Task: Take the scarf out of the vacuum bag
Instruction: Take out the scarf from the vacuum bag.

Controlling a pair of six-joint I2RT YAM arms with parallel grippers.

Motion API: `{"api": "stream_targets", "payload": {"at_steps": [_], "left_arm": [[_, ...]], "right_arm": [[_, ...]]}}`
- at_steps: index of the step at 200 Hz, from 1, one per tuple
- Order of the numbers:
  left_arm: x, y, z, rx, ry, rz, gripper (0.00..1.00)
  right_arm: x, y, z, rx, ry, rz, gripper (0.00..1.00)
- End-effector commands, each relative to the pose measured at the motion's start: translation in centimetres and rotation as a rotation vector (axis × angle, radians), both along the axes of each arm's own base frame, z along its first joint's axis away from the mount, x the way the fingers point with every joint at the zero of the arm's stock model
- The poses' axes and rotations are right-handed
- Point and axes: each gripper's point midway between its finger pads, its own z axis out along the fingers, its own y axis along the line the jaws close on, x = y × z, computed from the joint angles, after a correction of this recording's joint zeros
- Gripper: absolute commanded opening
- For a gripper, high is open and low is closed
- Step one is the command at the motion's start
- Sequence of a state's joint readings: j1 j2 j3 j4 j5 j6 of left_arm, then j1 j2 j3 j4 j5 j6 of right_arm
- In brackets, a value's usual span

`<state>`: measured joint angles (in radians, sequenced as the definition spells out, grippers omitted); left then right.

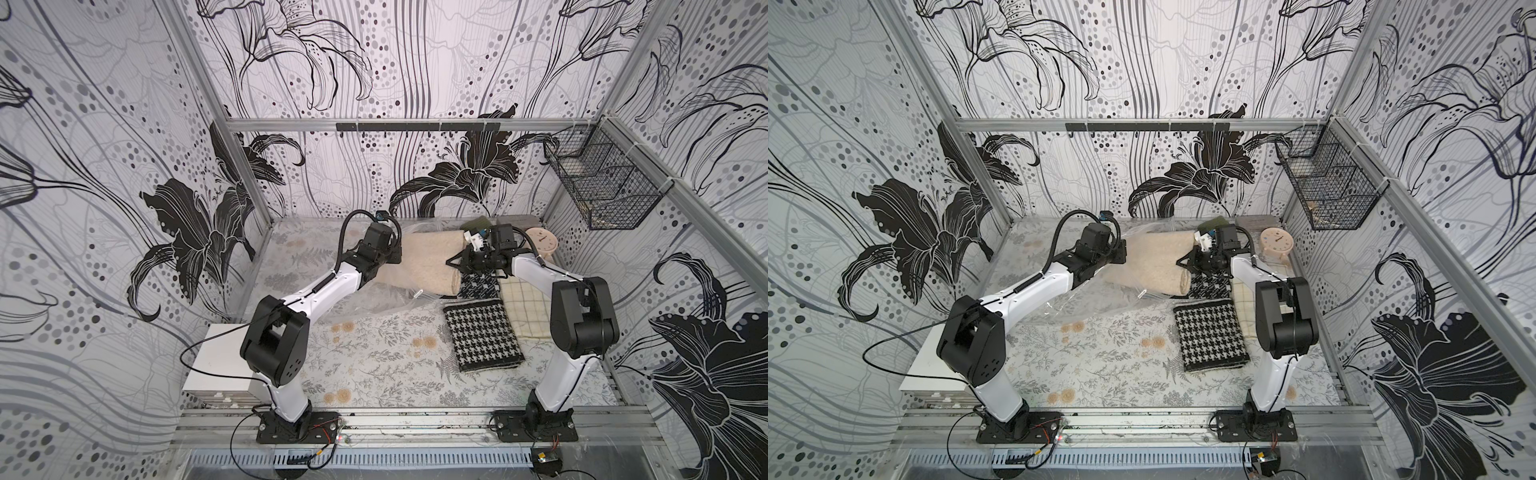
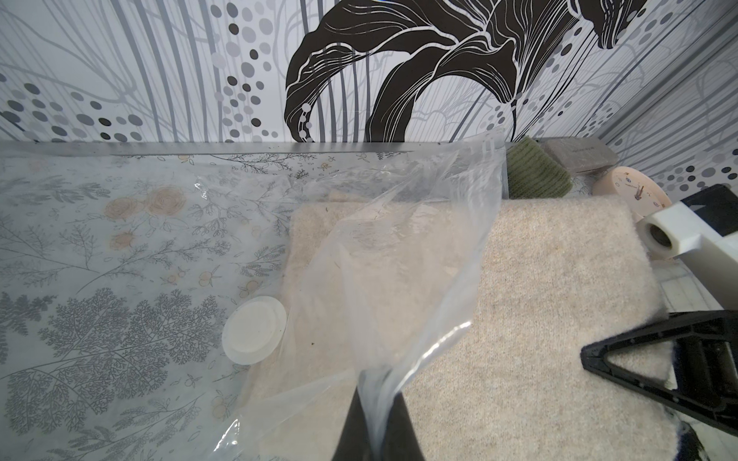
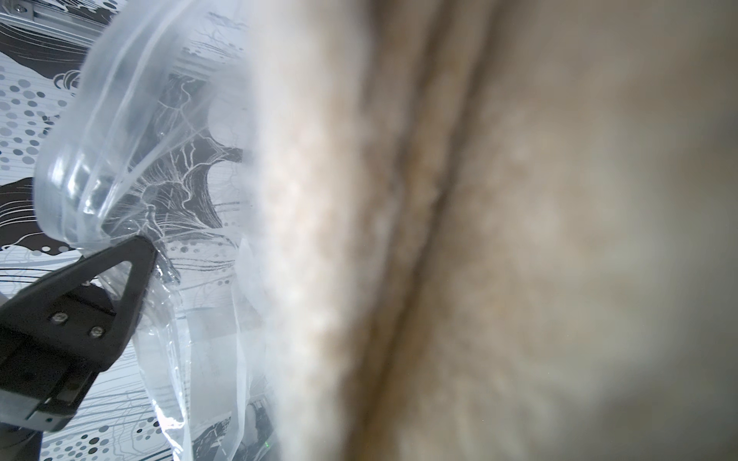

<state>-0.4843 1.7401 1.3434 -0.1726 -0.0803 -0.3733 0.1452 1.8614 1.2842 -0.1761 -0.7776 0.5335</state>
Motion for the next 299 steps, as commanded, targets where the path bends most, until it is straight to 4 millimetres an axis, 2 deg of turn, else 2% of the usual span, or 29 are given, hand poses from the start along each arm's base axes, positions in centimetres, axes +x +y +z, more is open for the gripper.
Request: {"api": "stream_targets", "payload": {"at_steps": [1,299], "left_arm": [[0.8,-0.6,0.9,-0.03,-0.031,0.001,0.0],[0.6,-0.9,0.9,-0.049,-0.037,-0.014,0.0]], "right_arm": [[0.3,-0.6,1.3,0.002,-0.045,-0.021,0.0],[-0.2,-2.9,0.5,-0.01,-0.044,-0.083,0.0]]}}
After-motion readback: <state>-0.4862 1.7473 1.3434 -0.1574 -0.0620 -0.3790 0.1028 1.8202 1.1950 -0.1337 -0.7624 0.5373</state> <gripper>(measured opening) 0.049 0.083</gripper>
